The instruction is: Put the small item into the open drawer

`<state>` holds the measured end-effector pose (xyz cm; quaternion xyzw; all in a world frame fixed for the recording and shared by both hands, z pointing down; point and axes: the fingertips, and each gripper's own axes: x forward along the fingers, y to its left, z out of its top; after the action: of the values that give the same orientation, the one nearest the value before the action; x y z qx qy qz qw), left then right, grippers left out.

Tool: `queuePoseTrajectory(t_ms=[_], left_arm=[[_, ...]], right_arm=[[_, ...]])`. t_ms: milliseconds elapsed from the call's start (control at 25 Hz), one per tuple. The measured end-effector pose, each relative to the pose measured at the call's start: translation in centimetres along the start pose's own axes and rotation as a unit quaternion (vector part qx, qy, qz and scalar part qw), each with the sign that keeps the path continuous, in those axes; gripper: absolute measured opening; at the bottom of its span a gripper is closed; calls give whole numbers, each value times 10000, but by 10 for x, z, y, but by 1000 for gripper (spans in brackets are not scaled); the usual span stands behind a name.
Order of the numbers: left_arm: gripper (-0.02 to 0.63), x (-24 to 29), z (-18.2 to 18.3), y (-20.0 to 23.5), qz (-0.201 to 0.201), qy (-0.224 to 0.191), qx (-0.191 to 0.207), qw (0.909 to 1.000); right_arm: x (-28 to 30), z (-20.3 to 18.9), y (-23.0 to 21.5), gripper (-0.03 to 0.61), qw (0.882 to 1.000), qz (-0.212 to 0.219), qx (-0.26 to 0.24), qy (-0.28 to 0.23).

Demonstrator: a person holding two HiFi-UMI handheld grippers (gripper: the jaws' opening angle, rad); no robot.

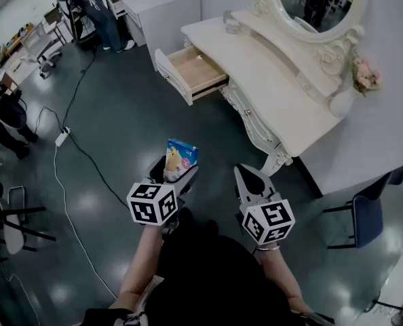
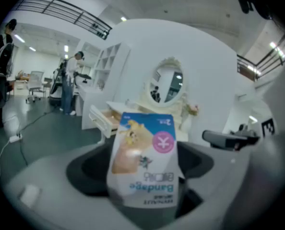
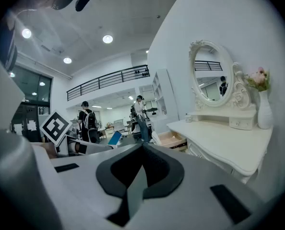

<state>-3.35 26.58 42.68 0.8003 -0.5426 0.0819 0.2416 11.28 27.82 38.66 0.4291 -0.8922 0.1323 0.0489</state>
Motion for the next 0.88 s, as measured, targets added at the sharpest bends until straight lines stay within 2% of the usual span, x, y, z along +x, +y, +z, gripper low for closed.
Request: queuePoseTrajectory(t_ms=[240,480,880], left_arm=[[437,3,-1,0,5,-12,-63,10000],[437,11,13,4,44,-102,89,9999],[437,48,34,43,221,-11,92,9997]], right_arm=[[1,5,3,5,9995,202,118,-199],[10,17,0,5,9991,331,-8,-281],[60,20,-32,5,9995,59,256,-180]])
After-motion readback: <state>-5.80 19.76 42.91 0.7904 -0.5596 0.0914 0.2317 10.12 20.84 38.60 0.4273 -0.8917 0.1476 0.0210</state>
